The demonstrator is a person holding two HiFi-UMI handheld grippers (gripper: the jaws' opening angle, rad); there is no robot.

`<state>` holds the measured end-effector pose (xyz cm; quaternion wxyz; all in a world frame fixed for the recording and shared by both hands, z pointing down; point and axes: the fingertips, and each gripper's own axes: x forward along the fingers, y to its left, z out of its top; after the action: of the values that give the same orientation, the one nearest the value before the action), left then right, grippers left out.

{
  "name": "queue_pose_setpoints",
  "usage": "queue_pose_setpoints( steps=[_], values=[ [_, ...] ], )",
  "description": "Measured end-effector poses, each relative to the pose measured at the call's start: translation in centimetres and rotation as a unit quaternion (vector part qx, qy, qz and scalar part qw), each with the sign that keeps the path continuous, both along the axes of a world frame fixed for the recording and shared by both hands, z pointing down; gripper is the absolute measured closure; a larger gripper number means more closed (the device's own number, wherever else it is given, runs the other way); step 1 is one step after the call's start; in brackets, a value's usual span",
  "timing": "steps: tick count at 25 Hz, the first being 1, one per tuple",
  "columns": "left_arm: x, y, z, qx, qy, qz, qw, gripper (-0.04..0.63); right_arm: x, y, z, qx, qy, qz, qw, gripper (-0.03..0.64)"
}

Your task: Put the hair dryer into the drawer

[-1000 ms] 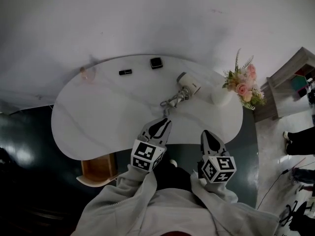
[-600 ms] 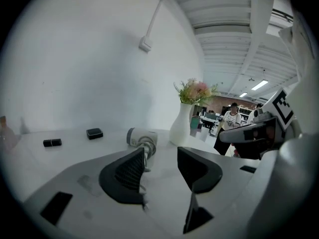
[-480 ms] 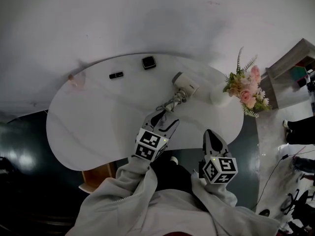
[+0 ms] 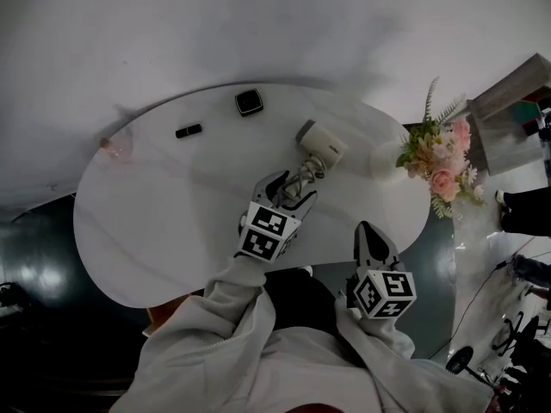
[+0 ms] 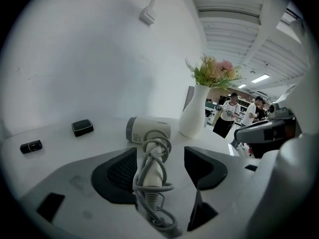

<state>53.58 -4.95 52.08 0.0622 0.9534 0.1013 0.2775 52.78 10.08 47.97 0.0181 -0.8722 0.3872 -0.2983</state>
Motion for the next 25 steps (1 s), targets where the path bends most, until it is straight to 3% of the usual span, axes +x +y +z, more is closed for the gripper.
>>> queue_pose_setpoints(
  steps=[4,13,18,25],
  values=[
    [1.1,-0.3,1.2,-0.003,-0.013,0.002,0.9999,0.316,0.4,-0.8,1.0,-0.008,-0.012,-0.002,1.000,0.566],
    [1.9,-0.5,2.4,0.054,-0.028,0.005,0.9981,0.314,1.3,-1.4,2.4,-0.023,-0.029,-0.006,0.999,0.566],
    [2.5,-0.3,4.0,0.106,-0.090,0.043,0.9894,0.314,1.2,-1.4,3.3,-0.030,-0.038,-0.012,0.999,0.566],
    [2.4,-0.2,6.0,0.157,-0.167,0.079,0.9700,0.314,1.0,-0.9,3.5,-0.031,-0.040,-0.016,0.999,0.567]
  ],
)
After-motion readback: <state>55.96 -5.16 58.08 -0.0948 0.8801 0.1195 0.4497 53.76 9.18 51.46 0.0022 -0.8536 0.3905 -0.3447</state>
